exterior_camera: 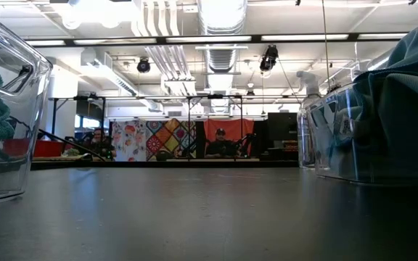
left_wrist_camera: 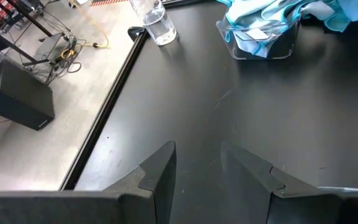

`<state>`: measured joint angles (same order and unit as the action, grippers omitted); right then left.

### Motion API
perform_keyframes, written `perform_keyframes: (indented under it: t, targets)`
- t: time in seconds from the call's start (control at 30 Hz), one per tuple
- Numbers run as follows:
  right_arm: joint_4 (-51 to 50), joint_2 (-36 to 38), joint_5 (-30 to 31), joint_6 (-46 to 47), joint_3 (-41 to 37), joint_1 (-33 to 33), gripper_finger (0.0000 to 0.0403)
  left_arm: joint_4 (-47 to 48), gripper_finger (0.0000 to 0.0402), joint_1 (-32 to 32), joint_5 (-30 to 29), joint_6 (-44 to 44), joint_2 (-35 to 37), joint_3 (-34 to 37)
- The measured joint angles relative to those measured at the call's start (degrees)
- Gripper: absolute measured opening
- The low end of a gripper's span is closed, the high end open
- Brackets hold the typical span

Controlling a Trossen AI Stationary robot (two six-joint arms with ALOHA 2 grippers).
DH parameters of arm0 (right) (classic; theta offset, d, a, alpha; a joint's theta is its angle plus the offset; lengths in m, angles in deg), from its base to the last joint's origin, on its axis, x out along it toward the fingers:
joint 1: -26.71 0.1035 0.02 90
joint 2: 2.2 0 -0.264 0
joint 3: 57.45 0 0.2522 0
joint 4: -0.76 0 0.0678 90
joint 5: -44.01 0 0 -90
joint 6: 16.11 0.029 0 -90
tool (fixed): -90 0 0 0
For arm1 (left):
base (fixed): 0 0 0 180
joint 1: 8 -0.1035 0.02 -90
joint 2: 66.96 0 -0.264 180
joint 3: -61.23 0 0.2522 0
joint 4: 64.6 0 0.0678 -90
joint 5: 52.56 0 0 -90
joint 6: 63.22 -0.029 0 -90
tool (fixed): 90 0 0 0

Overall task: Sort microfiber towel by color & place in baskets
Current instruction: Put the blue microfiber towel into the left transparent bin

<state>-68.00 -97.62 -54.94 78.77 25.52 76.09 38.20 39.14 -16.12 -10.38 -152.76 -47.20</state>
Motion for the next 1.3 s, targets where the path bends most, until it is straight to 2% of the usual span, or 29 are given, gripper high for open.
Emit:
perform_keyframes:
  t: [0.23, 0.43, 0.53, 0.63, 0.77, 0.87, 1.03, 1.17, 1.3]
  targets:
    - [0.5, 0.0, 3.6, -0.9, -0.7, -1.6, 0.0012, 0.2, 0.0114, 0.0, 0.0, 0.0, 0.0, 0.0]
    - [0.5, 0.0, 3.8, -2.5, -0.1, -2.5, 0.0009, 0.2, 0.0114, 0.0, 0.0, 0.0, 0.0, 0.0]
    - [0.3, 0.9, 6.3, -2.9, 1.6, -2.7, 0.0009, 0.2, 0.0113, 0.0, 0.0, 0.1, 0.0, 0.0]
    - [0.4, 2.5, 12.0, -4.5, 4.5, -2.7, 0.0009, 0.2, 0.0114, 0.0, 0.0, 0.1, 0.0, 0.0]
    - [0.4, 4.7, 23.3, -8.5, 9.1, -2.7, 0.0009, 0.1, 0.0113, 0.0, 0.0, 0.2, 0.0, 0.0]
    - [0.4, 5.5, 31.2, -13.1, 12.8, -2.7, 0.0009, 0.1, 0.0114, 0.0, 0.0, 0.2, -0.2, 0.0]
    - [1.3, 5.4, 41.0, -22.6, 18.9, -2.8, 0.0009, -0.8, 0.0113, 0.0, 0.0, 0.2, -0.2, 0.0]
    - [3.8, 5.3, 47.1, -29.6, 22.0, -3.2, 0.0009, -3.4, 0.0113, 0.0, 0.0, 0.2, -0.2, 0.0]
    - [6.4, 5.3, 49.1, -36.4, 24.7, -4.7, 0.0009, -7.1, 0.0114, 0.0, 0.0, -1.8, -0.6, 0.0]
